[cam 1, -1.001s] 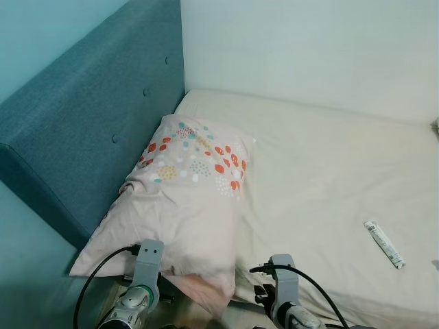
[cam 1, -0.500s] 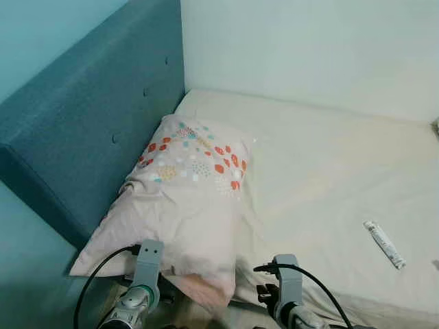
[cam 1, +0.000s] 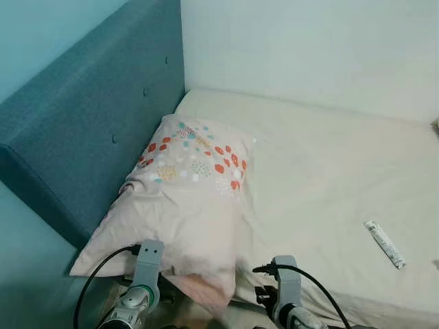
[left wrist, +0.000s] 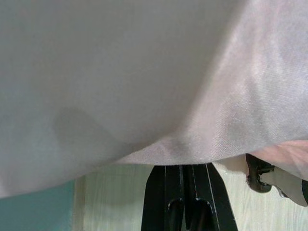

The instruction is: Clean up the room

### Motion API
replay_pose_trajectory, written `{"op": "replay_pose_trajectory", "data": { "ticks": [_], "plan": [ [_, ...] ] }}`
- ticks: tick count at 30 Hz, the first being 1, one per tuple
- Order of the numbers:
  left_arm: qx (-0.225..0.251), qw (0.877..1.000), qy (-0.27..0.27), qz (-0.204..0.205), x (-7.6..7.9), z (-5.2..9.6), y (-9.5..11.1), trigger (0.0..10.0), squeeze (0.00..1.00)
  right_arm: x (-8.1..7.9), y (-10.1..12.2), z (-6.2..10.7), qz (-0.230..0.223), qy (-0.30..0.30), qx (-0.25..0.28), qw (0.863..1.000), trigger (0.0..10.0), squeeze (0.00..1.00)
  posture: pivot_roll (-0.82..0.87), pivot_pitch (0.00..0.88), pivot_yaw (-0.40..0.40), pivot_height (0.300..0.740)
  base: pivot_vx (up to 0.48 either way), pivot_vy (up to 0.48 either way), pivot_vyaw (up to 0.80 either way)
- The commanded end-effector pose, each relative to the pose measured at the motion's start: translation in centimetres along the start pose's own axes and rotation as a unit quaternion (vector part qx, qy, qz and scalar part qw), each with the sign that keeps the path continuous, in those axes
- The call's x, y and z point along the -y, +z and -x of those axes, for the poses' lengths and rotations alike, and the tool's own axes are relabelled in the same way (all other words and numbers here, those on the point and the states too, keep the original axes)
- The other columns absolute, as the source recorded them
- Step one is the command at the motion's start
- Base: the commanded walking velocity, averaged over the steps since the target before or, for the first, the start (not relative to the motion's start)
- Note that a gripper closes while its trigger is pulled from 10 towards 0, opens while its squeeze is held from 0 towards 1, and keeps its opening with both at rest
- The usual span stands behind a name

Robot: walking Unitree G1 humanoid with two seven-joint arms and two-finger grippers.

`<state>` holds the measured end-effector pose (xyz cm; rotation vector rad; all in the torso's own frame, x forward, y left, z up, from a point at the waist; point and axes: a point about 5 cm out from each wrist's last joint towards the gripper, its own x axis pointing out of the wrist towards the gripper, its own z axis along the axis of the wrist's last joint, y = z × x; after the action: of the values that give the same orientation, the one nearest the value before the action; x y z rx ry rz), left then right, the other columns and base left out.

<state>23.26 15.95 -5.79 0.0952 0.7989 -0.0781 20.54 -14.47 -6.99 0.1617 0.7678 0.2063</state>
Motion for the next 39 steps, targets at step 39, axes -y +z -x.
{"op": "replay_pose_trajectory", "data": {
  "ticks": [39],
  "plan": [
    [-0.016,1.000,-0.003,-0.004,0.01,0.09,-0.65,10.0,0.00,-0.27,-0.55,0.10,0.005,0.002,-0.006,1.000,10.0,0.00,0.07,0.026,0.050,0.740,0.000,0.000,0.00]
  ]
}}
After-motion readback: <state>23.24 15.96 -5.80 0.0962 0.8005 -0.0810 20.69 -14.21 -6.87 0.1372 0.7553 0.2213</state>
